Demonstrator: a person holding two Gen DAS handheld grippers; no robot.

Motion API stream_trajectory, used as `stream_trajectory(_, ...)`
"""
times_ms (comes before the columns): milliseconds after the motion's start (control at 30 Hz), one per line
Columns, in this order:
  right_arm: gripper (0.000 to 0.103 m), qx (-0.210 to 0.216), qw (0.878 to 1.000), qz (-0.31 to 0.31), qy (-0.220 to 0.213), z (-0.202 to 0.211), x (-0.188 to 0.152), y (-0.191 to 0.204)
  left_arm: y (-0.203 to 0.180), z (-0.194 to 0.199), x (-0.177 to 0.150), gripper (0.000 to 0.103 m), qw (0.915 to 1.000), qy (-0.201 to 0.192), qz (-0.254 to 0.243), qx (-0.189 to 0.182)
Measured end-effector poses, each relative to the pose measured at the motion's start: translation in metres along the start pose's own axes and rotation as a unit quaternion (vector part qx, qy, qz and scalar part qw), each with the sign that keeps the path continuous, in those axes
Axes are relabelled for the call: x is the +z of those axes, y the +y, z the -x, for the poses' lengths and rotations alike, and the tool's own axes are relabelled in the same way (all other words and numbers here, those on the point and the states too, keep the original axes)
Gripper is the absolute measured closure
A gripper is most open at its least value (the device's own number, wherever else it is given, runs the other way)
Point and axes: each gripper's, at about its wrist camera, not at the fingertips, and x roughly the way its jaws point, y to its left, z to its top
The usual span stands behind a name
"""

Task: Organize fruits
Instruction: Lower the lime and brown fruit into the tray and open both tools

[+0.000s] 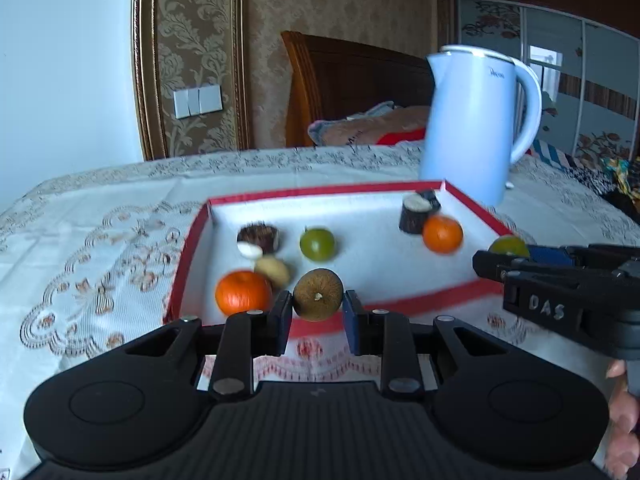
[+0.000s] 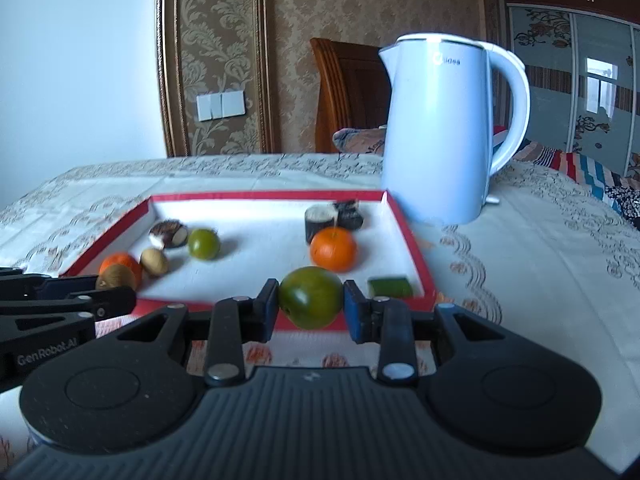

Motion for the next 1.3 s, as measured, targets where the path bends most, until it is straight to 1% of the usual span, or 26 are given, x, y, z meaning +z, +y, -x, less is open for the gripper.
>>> stream_trajectory(100,0.071,-0.004,1.000,0.001,0.005,-0.011,0.009,0.000,-0.002,-0.009,0.009,0.077,1.0000,-0.002,-0.001,0.008)
stream_trajectory(233,0.071,-0.002,1.000,-0.003,0.025,-0.031,0.015,0.001,-0.003,-0.027,0.014,0.077,0.9997,0.003,0.002,0.023)
stream_trajectory(367,0.071,-0.003,0.999,0.011,0.048,-0.052,0.016,0.009,0.000,-0.047,0.016,0.077,0.9992,0.017,0.011,0.036)
stream_trajectory(500,0.071,-0.002,0.997,0.018,0.069,-0.072,0.016,0.018,0.003,-0.061,0.014,0.077,0.9983,0.029,0.009,0.050)
stream_trajectory(633,0.071,-0.005,0.996,0.024,0.086,-0.088,0.014,0.025,0.001,-0.066,0.014,0.077,0.9981,0.027,0.006,0.054)
stream_trajectory(833,0.071,-0.008,0.996,0.018,0.083,-0.091,0.015,0.024,0.000,-0.066,0.012,0.076,0.9982,0.024,0.007,0.055)
stream_trajectory(967,0.071,-0.018,0.997,0.014,0.080,-0.091,0.015,0.022,0.001,-0.065,0.012,0.076,0.9982,0.023,0.015,0.053)
stream_trajectory(1100,0.071,-0.015,0.997,0.010,0.080,-0.090,0.015,0.021,0.002,-0.064,0.012,0.076,0.9983,0.023,0.019,0.050)
stream_trajectory(1167,0.069,-0.011,0.997,0.003,0.081,-0.089,0.015,0.019,0.003,-0.063,0.012,0.076,0.9982,0.023,0.024,0.049)
stream_trajectory(1233,0.058,-0.015,0.997,0.001,0.073,-0.086,0.016,0.018,0.003,-0.062,0.012,0.076,0.9984,0.023,0.022,0.047)
stream_trajectory(1300,0.055,-0.015,0.998,0.000,0.064,-0.083,0.016,0.018,0.002,-0.061,0.011,0.075,0.9985,0.022,0.018,0.047)
